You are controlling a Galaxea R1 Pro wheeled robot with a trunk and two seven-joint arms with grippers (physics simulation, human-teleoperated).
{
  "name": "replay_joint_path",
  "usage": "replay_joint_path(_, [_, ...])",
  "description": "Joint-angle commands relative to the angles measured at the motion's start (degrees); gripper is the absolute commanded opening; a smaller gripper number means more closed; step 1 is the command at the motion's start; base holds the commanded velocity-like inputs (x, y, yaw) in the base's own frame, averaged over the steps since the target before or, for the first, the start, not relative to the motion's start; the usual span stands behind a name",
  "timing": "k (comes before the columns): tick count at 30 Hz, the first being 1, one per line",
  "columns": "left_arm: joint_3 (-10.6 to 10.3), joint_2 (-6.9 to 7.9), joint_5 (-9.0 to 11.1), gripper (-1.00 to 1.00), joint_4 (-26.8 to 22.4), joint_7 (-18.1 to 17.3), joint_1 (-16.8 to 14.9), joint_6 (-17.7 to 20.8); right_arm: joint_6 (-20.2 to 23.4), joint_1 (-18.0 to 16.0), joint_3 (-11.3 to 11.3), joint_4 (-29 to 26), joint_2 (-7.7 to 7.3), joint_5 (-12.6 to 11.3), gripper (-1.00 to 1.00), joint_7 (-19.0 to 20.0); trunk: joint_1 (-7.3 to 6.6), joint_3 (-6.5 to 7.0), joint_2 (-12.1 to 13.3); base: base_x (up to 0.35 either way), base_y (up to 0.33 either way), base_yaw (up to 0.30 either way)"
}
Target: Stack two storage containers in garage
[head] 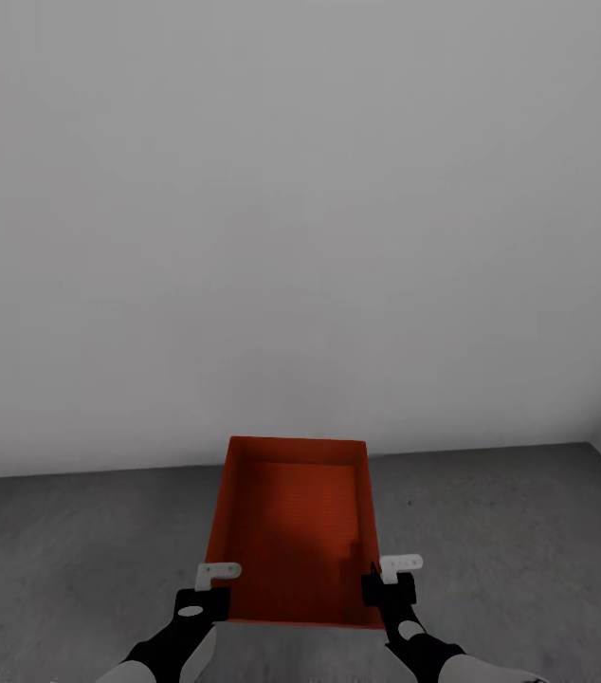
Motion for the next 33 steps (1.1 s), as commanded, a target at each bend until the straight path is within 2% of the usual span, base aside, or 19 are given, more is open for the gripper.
replay_joint_path(1, [-1.83, 0.07, 1.63, -1.0, 0.22, 0.52, 0.01, 0.09, -1.04, -0.07, -1.11, -0.15, -0.61, 0.36, -1.0, -0.28, 0.0, -0.14, -0.03, 0.0, 0.0, 0.0])
replay_joint_path(33, [-1.83, 0.07, 1.63, -1.0, 0.22, 0.52, 0.01, 0.03, -1.04, -0.07, -1.11, -0.15, -0.61, 0.36, -1.0, -0.28, 0.0, -2.99, -0.03, 0.0, 0.0, 0.0])
